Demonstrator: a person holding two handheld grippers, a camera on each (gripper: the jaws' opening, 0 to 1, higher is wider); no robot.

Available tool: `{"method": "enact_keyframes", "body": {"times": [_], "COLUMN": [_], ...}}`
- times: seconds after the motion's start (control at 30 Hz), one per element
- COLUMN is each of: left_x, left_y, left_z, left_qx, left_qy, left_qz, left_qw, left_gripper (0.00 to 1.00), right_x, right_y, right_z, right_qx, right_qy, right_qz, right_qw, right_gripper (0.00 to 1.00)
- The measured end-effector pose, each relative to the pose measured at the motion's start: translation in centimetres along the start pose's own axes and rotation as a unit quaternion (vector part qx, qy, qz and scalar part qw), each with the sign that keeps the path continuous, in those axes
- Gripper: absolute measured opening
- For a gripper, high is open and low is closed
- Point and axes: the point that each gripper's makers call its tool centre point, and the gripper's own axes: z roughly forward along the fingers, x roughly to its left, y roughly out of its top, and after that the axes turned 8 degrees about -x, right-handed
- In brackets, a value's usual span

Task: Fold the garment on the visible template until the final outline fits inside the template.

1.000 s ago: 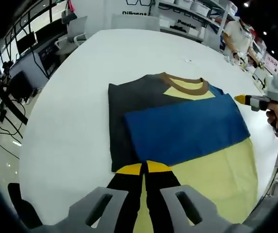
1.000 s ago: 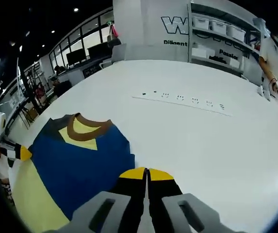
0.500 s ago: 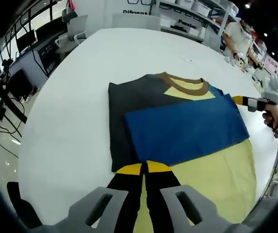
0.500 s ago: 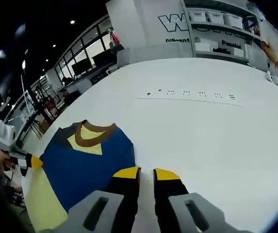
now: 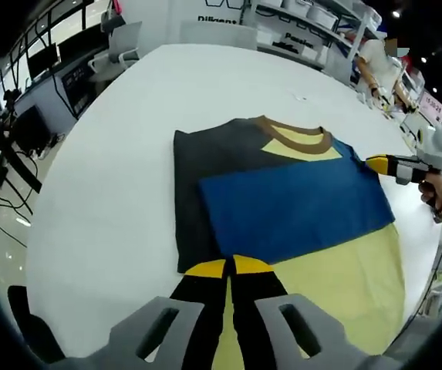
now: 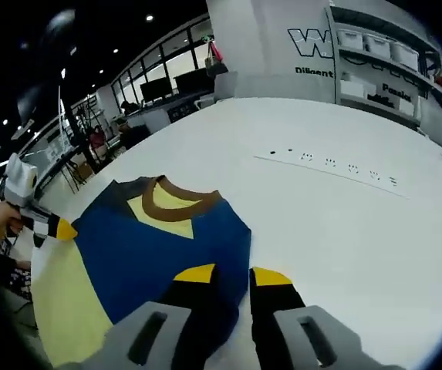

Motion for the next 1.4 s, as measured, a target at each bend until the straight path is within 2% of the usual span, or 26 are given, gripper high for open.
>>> {"method": "enact_keyframes", "body": {"times": [0.1, 0.33, 0.4, 0.63, 0.7, 1.0, 1.1, 1.17, 1.27, 1.4], "left_x": [0.0, 0.0, 0.1, 0.1, 0.1, 0.0, 0.0, 0.0, 0.0, 0.0], "left_y": [0.0, 0.0, 0.0, 0.0, 0.0, 0.0, 0.0, 0.0, 0.0, 0.0], "left_z": [0.0, 0.0, 0.0, 0.0, 0.0, 0.0, 0.0, 0.0, 0.0, 0.0], "left_qx": [0.000, -0.002, -0.002, -0.002, -0.002, -0.002, -0.003, -0.005, -0.006, -0.005], "left_qy": [-0.001, -0.003, -0.003, -0.004, -0.004, -0.003, -0.003, -0.002, 0.000, 0.002], "left_qz": [-0.002, -0.005, -0.006, -0.006, -0.006, -0.008, -0.008, -0.009, -0.007, 0.000], "left_qw": [1.0000, 1.0000, 1.0000, 1.0000, 1.0000, 1.0000, 1.0000, 0.9999, 1.0000, 1.0000], "left_gripper": [0.01, 0.01, 0.01, 0.01, 0.01, 0.01, 0.01, 0.01, 0.01, 0.01], "right_x": [0.6, 1.5, 1.2, 0.7, 0.6, 0.7, 0.0, -0.9, -2.4, -3.3], "right_y": [-0.1, -0.8, -1.1, -0.9, -1.1, -1.1, -0.5, 0.6, 1.5, 1.4], "right_z": [0.3, 0.8, 0.8, 0.9, 0.8, 0.9, 0.4, -0.2, -0.9, -1.2], "right_qx": [0.006, 0.024, 0.035, 0.031, 0.035, 0.042, 0.026, -0.001, -0.021, -0.019], "right_qy": [0.010, 0.027, 0.020, 0.011, 0.006, 0.003, -0.018, -0.044, -0.083, -0.099], "right_qz": [-0.025, -0.038, -0.047, -0.001, -0.011, -0.049, -0.045, -0.046, -0.038, -0.029], "right_qw": [0.9996, 0.9986, 0.9981, 0.9995, 0.9993, 0.9979, 0.9985, 0.9980, 0.9956, 0.9945], "right_gripper": [0.10, 0.09, 0.09, 0.05, 0.00, 0.00, 0.00, 0.00, 0.00, 0.00]}}
